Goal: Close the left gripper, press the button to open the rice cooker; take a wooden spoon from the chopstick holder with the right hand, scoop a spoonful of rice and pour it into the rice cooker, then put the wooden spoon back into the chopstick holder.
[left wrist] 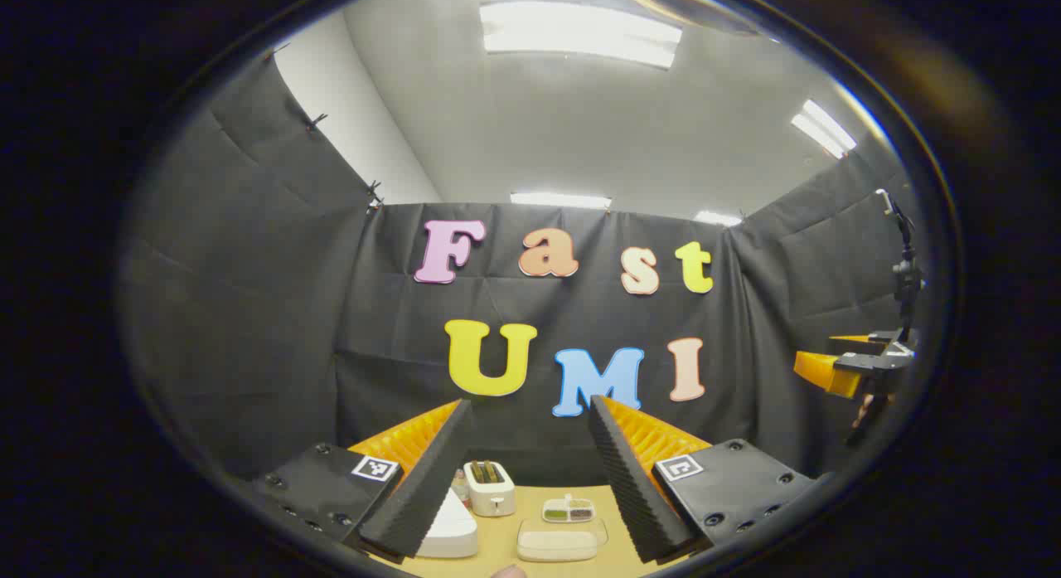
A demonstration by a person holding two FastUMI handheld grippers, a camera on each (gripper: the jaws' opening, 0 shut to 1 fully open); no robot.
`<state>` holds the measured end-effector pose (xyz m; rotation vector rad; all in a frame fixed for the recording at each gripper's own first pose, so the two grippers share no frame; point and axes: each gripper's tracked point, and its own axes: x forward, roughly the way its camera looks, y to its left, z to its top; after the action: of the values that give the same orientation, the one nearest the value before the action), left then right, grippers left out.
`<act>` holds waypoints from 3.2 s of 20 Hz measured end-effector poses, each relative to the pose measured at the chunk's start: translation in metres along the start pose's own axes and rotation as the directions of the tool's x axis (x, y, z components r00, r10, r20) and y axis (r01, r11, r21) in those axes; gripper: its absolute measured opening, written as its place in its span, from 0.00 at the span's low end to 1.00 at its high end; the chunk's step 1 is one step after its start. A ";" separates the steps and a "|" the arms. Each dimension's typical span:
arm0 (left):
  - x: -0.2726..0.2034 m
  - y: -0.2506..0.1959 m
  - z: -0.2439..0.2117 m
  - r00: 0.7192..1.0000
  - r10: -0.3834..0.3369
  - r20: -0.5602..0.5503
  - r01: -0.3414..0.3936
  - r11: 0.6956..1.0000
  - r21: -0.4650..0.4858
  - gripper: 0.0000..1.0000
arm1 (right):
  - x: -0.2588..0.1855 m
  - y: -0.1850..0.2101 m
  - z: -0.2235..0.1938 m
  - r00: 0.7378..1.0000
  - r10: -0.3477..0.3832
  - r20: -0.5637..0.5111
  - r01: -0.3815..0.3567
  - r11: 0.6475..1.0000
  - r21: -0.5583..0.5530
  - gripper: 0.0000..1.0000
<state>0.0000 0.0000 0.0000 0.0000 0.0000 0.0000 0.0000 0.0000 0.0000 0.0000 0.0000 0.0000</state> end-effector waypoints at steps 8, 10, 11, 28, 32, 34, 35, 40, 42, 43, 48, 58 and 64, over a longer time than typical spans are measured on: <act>0.000 -0.023 0.004 0.999 0.044 0.029 -0.045 0.999 0.007 0.96 | 0.001 -0.016 -0.006 1.000 0.030 -0.008 -0.030 0.999 -0.023 0.96; 0.002 -0.017 0.002 0.995 0.091 0.027 -0.092 0.995 0.026 0.94 | 0.000 -0.016 -0.005 0.999 0.040 -0.003 -0.040 0.999 -0.035 0.95; 0.002 -0.019 0.001 0.993 0.112 0.028 -0.113 0.993 0.034 0.94 | 0.000 -0.017 -0.005 0.999 0.045 0.002 -0.045 0.998 -0.038 0.95; 0.007 0.031 -0.039 0.952 0.304 -0.012 -0.304 0.952 0.030 0.84 | 0.010 0.016 -0.037 0.983 0.182 -0.038 -0.185 0.975 -0.123 0.96; 0.041 0.074 -0.080 0.946 0.316 -0.066 -0.306 0.943 0.129 0.61 | 0.014 0.056 -0.032 0.985 0.163 -0.055 -0.168 0.982 -0.091 0.96; 0.061 0.105 -0.109 0.933 0.339 -0.119 -0.319 0.934 0.160 0.42 | 0.016 0.072 -0.027 0.988 0.140 -0.062 -0.147 0.982 -0.116 0.95; 0.070 0.115 -0.128 0.929 0.335 -0.155 -0.312 0.938 0.153 0.36 | 0.018 0.079 -0.023 0.991 0.124 -0.054 -0.130 0.983 -0.131 0.95; 0.110 0.180 -0.239 0.854 0.343 -0.391 -0.331 0.938 0.101 0.10 | 0.019 0.117 -0.031 0.994 0.069 -0.086 -0.083 0.980 -0.179 0.96; 0.122 0.200 -0.280 0.806 0.359 -0.470 -0.354 0.929 0.103 0.09 | 0.020 0.123 -0.038 0.992 0.051 -0.114 -0.075 0.973 -0.219 0.95; 0.128 0.210 -0.300 0.782 0.372 -0.499 -0.365 0.924 0.117 0.09 | 0.023 0.123 -0.040 0.991 0.040 -0.126 -0.069 0.969 -0.236 0.95; 0.145 0.233 -0.384 0.686 0.392 -0.613 -0.380 0.911 0.158 0.08 | 0.037 0.122 -0.055 0.980 -0.009 -0.198 -0.043 0.966 -0.256 0.96; 0.150 0.254 -0.490 0.507 0.402 -0.762 -0.364 0.902 0.233 0.09 | 0.056 0.131 -0.072 0.967 -0.017 -0.253 -0.068 0.944 -0.323 0.96; 0.151 0.251 -0.493 0.480 0.403 -0.779 -0.364 0.899 0.241 0.09 | 0.056 0.127 -0.072 0.966 -0.018 -0.259 -0.065 0.949 -0.310 0.96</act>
<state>0.1515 0.2510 -0.4930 0.0446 0.9618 0.4684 0.0561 0.1273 -0.0722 -0.3219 0.2624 0.0240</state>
